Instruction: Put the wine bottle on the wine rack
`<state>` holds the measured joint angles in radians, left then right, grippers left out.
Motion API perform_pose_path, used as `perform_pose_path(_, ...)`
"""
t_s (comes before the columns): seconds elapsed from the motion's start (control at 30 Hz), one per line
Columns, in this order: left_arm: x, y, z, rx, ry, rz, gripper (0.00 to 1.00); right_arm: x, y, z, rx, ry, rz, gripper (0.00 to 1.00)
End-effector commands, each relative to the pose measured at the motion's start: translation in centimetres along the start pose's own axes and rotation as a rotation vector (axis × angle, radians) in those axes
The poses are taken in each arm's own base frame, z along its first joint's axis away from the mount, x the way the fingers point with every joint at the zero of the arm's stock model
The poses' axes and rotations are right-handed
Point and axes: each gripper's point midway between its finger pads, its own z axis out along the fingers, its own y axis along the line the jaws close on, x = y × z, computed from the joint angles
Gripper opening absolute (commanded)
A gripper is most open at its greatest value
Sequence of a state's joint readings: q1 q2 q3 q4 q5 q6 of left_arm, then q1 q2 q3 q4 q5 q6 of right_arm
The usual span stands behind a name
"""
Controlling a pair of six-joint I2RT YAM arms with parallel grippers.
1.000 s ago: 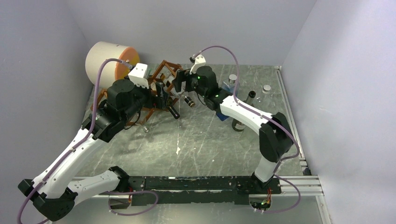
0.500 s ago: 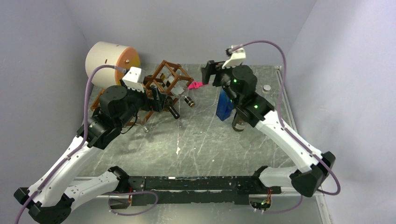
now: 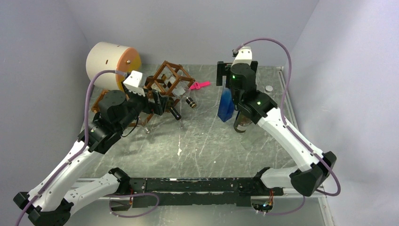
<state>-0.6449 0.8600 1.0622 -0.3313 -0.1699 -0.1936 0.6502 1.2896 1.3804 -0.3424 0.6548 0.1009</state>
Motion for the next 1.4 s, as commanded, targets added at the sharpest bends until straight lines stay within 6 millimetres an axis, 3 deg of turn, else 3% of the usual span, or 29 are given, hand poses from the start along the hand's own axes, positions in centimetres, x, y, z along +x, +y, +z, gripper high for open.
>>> perform_pose_path(0.0,-0.7,-0.6,0.2,0.038,-0.037,0.010,0.98,1.6,-0.3,1.9,-0.010,0.083,-0.024,0.98)
perform_pose_path(0.23,-0.1,-0.6,0.5,0.038,-0.013,0.012,0.98,4.2,0.2,4.0,-0.044,0.157,-0.044,0.98)
perform_pose_path(0.5,0.2,-0.8,0.9,0.046,-0.001,0.010,0.98,7.3,-1.4,4.4,-0.131,0.227,-0.080,0.97)
perform_pose_path(0.57,0.2,-0.9,1.0,0.049,0.002,0.011,0.98,7.7,-0.8,4.0,-0.213,0.235,-0.113,0.97)
perform_pose_path(0.8,0.3,-1.1,1.1,0.056,0.014,0.009,0.98,7.6,0.2,2.5,-0.350,0.240,-0.131,0.95)
perform_pose_path(1.07,0.6,-1.2,1.2,0.062,0.022,0.006,0.98,7.2,0.6,1.5,-0.399,0.240,-0.138,0.82)
perform_pose_path(1.2,0.7,-1.3,1.2,0.069,0.027,0.000,0.98,7.9,0.7,1.3,-0.415,0.266,-0.154,0.91)
perform_pose_path(1.37,0.8,-1.4,1.3,0.074,0.033,0.000,0.98,8.3,0.6,1.0,-0.425,0.278,-0.180,0.92)
